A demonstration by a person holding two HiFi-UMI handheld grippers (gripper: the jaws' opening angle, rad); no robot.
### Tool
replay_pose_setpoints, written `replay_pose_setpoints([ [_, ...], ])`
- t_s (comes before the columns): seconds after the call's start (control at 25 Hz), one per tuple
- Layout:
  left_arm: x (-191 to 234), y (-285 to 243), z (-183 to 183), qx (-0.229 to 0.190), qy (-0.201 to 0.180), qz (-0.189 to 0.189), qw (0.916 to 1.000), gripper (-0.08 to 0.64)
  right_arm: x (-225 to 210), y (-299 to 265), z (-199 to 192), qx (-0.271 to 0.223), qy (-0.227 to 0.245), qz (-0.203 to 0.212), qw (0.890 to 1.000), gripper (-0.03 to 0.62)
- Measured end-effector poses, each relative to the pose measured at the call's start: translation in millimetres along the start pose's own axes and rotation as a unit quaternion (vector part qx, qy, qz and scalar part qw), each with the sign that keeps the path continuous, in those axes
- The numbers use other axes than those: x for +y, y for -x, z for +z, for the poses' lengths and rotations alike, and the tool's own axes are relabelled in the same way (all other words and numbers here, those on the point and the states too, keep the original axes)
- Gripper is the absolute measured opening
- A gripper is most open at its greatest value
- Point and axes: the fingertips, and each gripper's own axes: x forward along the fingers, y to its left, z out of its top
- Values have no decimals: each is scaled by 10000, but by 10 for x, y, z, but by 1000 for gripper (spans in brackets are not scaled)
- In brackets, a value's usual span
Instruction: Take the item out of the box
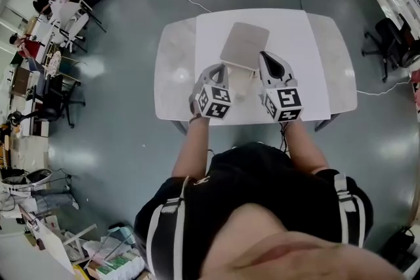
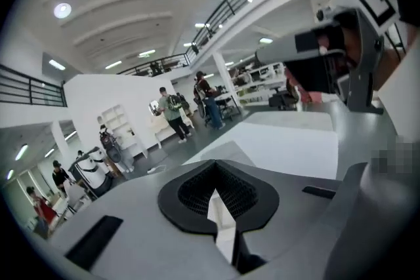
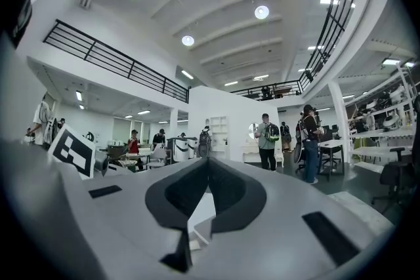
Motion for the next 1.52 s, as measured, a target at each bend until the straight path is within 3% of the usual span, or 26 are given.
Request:
replay_pose_setpoints([
  [0.24, -131, -332, -377, 480, -64, -210, 9986, 15, -67, 25, -109, 100, -33, -71, 9999, 12],
  [0.36, -236, -491, -601, 815, 46, -552, 9951, 101, -135, 67, -134, 135, -51, -172, 9997, 12],
  [0.56, -366, -792, -946, 1459, -310, -850, 9852, 133, -342, 149, -197, 228, -63, -385, 9990, 12],
  [0.68, -413, -966, -1175, 1799, -533, -856, 9785, 137, -464, 198, -262, 311, -70, -489, 9983, 12],
  [0.88, -454, -1255, -1468, 2143, -456, -842, 9721, 194, -644, 293, -340, 425, -65, -692, 9967, 12],
  [1.16, -438, -1549, -1914, 2739, -730, -881, 9549, 193, -763, 326, -430, 564, -9, -880, 9945, 12],
  [1.52, -407, -1787, -2045, 2920, -890, -887, 9481, 176, -793, 221, -524, 759, 22, -875, 9933, 12],
])
